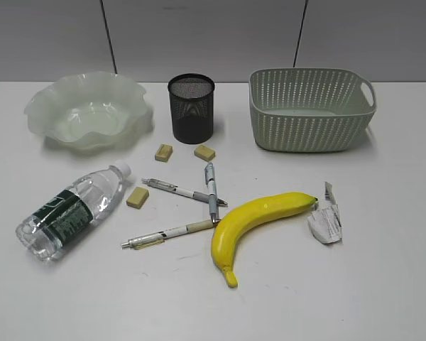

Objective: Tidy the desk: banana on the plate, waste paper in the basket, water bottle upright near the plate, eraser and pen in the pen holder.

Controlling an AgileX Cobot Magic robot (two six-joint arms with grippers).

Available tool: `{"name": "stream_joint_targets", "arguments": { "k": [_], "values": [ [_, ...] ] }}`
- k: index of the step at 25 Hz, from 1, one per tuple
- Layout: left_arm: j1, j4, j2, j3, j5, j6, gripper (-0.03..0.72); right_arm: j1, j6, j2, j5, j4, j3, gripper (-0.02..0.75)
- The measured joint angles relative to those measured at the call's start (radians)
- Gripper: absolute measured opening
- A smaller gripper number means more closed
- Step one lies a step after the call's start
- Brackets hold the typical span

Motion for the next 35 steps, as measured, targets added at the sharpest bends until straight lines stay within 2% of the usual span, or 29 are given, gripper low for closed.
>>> {"name": "stream_joint_targets", "arguments": {
  "k": [35],
  "values": [
    [-0.008, -0.001, 0.000, 0.000, -0.002, 0.000, 0.232, 0.000, 0.000, 0.000, 0.000, 0.000, 0.000, 0.473]
  ]
}}
